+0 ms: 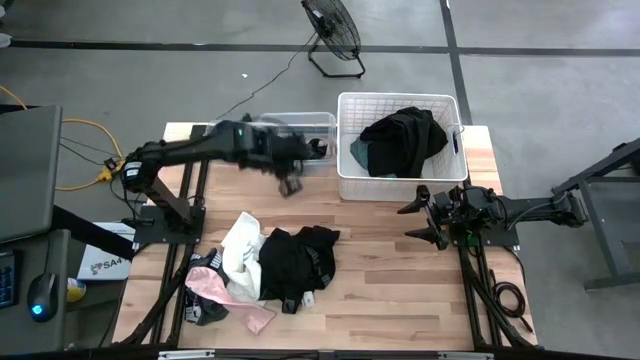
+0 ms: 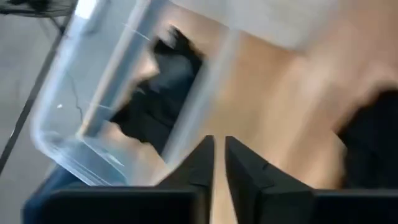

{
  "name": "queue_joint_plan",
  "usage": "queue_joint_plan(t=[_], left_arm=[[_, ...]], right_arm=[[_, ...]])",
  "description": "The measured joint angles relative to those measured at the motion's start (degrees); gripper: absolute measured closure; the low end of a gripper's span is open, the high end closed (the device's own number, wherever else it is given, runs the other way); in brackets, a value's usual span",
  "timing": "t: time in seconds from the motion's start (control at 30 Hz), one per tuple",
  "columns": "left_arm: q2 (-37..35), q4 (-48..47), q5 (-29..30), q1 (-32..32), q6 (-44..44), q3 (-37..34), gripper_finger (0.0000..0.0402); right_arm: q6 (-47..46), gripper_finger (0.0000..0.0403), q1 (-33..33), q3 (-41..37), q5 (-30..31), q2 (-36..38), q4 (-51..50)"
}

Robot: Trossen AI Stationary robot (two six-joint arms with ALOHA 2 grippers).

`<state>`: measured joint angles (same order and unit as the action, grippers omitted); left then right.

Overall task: Pick & Place Cloths
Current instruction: Put the bottom black boxer into the right transparent bin

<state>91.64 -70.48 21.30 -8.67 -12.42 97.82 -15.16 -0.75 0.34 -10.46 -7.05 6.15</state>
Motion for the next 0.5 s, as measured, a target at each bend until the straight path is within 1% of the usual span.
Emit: queue_joint_plan(t=[0.1,0.17,0.3,0.5], left_arm=[[-0.2,-1.5,0.1,5.9,-2.8,0.0,0.0397],[-0.3,-1.4,0.5,9.8,-4.2,-0.4,0.0395],[-0.3,-1.3,0.7,16.6,-7.6,-3.5,0.0390],[-1.2,0.5,0.7,24.0,-16.1,-9.6,0.0389]], right_arm=[[0.0,0.0085,0.0,0.0,0.0,0.0,0.0],[0.0,0.0085,0.0,0.0,0.0,0.0,0.0],[0.0,0.0085,0.0,0.0,0.0,0.0,0.0],[0.0,0.0085,0.0,0.0,0.0,0.0,0.0]])
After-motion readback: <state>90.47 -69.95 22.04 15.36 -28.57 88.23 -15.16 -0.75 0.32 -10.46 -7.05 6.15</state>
